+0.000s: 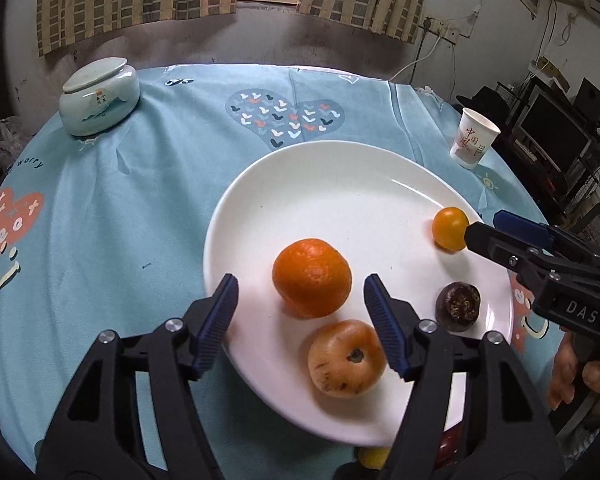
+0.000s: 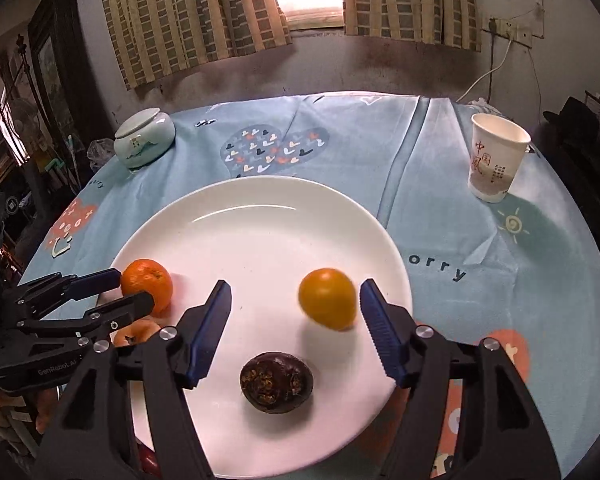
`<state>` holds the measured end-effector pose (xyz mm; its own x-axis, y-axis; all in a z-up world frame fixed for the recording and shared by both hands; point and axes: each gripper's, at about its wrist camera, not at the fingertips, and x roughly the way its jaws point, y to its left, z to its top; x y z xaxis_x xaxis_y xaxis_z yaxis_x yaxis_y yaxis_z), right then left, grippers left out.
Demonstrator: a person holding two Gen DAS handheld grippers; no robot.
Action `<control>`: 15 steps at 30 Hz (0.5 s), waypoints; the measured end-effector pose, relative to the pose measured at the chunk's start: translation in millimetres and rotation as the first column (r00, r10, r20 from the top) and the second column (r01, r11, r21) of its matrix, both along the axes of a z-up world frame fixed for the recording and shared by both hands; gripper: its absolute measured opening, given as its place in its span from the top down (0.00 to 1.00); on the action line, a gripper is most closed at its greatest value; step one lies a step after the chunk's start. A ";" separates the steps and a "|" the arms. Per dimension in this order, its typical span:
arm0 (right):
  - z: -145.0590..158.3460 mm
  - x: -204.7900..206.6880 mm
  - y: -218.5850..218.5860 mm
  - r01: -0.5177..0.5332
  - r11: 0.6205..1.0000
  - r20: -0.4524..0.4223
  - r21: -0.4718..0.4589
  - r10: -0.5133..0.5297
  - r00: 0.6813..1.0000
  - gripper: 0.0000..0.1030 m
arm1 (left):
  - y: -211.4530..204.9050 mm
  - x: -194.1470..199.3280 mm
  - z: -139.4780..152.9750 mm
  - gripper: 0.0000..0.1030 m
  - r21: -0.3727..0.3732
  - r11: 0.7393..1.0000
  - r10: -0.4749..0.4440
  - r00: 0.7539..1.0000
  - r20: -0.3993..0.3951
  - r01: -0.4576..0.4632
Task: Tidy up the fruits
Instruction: 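Place the orange on the plate with the left tool while the right places its fruit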
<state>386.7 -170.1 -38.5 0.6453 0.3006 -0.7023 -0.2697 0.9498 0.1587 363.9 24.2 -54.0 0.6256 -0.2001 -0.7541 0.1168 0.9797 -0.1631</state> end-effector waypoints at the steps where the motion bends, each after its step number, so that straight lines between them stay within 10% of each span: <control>1: 3.3 -2.1 -0.2 0.001 1.000 0.004 0.006 -0.001 1.000 0.34 | 0.8 -1.4 2.3 0.33 -0.003 1.000 0.001 1.000 0.003 -0.001; 15: 21.7 -90.4 -8.4 -0.002 0.997 0.030 0.075 0.000 1.000 0.33 | 52.0 -93.0 28.3 0.11 -0.026 0.994 0.105 0.991 0.084 -0.103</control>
<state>296.3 -178.5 -16.8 0.6653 0.3518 -0.6585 -0.2760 0.9354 0.2209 270.9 76.1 -25.7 0.7056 -0.1458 -0.6935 0.0287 0.9837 -0.1777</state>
